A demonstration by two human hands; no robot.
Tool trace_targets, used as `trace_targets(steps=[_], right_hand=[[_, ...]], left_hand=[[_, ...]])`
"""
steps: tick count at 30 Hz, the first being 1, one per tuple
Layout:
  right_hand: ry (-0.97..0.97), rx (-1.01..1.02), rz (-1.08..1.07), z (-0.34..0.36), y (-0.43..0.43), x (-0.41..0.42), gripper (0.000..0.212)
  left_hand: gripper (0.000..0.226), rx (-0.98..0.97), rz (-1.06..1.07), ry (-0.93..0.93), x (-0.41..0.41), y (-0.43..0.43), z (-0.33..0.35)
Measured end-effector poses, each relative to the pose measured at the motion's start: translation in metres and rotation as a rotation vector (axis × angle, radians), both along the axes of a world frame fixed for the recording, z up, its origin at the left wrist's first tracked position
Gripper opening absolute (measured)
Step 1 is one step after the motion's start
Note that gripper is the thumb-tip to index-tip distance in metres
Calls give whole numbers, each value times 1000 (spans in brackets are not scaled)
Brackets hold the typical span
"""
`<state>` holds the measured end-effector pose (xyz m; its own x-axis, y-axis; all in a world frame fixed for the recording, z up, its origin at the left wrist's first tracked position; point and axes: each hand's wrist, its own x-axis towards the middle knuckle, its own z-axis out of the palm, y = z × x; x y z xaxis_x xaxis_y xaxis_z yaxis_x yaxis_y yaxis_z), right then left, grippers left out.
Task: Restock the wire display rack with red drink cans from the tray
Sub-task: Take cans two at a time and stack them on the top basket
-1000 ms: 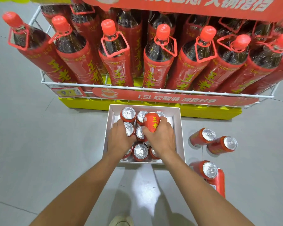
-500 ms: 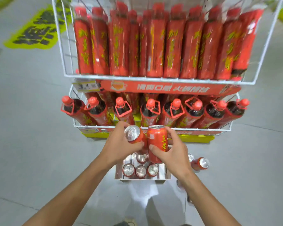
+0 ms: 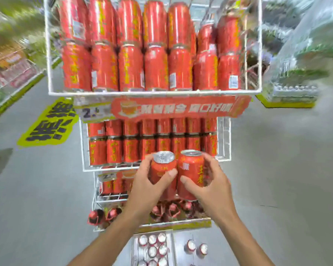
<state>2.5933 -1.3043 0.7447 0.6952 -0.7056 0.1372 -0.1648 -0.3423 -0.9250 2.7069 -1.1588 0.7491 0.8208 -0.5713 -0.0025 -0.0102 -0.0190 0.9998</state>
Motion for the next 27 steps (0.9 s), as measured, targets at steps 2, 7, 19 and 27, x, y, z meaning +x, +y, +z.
trace_targets(steps=[2,7,19,27], right_hand=[[-11,-44,-5,47,-17,1,71],[-26,-100,17,112,-58,8,74],[-144,-178,-91,255,-175,75,71],[-17,-194,-45,290,-216,163,65]], left_hand=[[41,-56,6,-5,-2,-19,41],[39,-118,73,-19,-4,-62,100],[46,-56,191,18,37,-176,196],[33,55,249,-60,34,-232,206]])
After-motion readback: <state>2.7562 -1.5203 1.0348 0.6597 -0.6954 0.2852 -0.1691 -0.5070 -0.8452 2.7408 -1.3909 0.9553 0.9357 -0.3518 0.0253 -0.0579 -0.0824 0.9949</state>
